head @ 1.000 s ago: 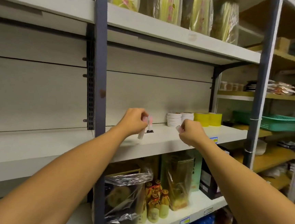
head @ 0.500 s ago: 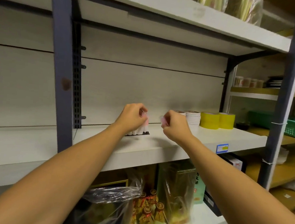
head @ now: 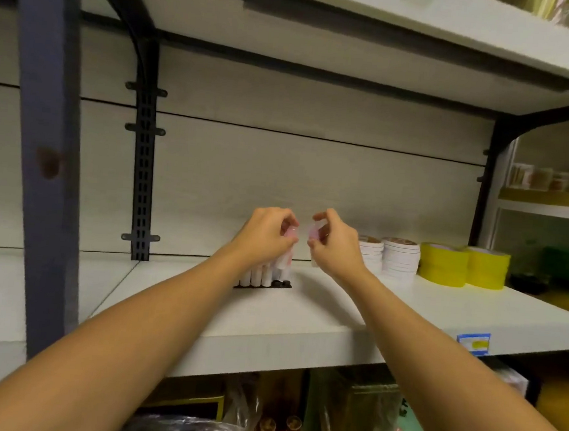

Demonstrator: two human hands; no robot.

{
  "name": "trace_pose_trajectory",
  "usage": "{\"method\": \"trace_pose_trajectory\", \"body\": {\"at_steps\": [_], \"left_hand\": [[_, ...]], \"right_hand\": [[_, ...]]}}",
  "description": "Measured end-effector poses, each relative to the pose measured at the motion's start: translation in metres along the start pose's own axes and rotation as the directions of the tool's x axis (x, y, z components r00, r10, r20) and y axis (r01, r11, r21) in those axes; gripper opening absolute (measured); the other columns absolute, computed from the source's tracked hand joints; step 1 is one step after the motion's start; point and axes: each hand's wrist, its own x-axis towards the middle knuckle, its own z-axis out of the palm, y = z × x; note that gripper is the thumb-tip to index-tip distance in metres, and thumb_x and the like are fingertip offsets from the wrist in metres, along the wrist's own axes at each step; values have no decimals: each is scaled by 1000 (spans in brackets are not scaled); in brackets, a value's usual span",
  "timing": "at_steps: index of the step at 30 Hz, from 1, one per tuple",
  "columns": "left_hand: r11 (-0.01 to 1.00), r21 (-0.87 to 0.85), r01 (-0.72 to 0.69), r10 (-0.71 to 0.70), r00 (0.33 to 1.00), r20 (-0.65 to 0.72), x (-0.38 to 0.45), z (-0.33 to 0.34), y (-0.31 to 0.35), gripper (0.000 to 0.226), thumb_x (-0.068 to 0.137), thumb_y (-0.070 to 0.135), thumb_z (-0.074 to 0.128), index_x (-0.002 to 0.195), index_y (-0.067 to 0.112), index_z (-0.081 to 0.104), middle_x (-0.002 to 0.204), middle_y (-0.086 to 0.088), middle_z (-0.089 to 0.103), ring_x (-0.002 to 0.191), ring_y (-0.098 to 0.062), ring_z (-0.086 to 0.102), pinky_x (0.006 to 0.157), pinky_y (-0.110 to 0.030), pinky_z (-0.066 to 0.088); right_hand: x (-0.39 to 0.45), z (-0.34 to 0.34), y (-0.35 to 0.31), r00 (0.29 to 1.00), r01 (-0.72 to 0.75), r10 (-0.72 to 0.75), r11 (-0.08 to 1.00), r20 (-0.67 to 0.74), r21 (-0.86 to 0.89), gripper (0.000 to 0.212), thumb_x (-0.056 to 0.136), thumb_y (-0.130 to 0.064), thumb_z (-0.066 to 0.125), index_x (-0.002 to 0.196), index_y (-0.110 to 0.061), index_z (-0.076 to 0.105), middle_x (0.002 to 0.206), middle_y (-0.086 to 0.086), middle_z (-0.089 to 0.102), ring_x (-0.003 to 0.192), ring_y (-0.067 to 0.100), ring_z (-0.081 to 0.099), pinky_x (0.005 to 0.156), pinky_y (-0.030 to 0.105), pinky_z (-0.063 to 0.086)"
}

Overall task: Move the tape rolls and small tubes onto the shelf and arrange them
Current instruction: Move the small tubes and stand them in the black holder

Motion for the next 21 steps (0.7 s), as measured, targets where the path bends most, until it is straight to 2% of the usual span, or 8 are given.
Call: {"method": "trace_pose_trajectory", "body": {"at_steps": [6, 11, 15, 19, 21], "left_hand": [[991, 119, 67, -64, 998, -26, -5, 11, 0, 27, 86, 20, 73, 112, 11, 71, 102, -5, 70, 95, -18, 64, 89, -31, 51], [963, 225, 146, -139, 989, -47, -11, 14, 2, 29, 86, 23, 73, 112, 12, 70, 103, -4, 70, 96, -19, 64, 87, -31, 51], [931, 342, 130, -142, 990, 10, -16, 15, 11, 32, 85, 19, 70, 115, 9, 69, 110, -9, 67, 104, -25, 63, 91, -37, 51], [894, 428, 135, -163, 986, 30, -16, 16, 15, 31, 88, 24, 67, 116, 12, 67, 113, -5, 62, 107, -25, 60, 89, -42, 51], [872, 472, 127, -167, 985, 45, -17, 17, 16, 31, 90, 27, 66, 117, 12, 67, 116, -4, 60, 108, -24, 58, 90, -40, 50]], "right_hand": [[7, 12, 25, 997, 78, -80, 991, 11, 106, 30, 82, -5, 68, 108, -17, 59, 78, 3, 65, 76, 25, 62, 74, 39, 51], [4, 16, 34, 993, 89, -105, 970, 57, 227, 29, 84, -4, 69, 109, -14, 59, 82, 1, 64, 75, 20, 61, 73, 32, 49], [2, 18, 31, 991, 77, -106, 953, 86, 293, 31, 83, -3, 69, 108, -17, 57, 80, -1, 61, 69, 12, 56, 68, 25, 45], [-1, 19, 26, 986, 91, -128, 945, 102, 315, 32, 83, 1, 68, 109, -14, 57, 82, 4, 63, 72, 20, 58, 72, 33, 50], [0, 21, 27, 986, 96, -133, 945, 101, 313, 32, 83, 1, 68, 109, -14, 57, 83, 5, 63, 74, 20, 59, 73, 31, 49]]}}
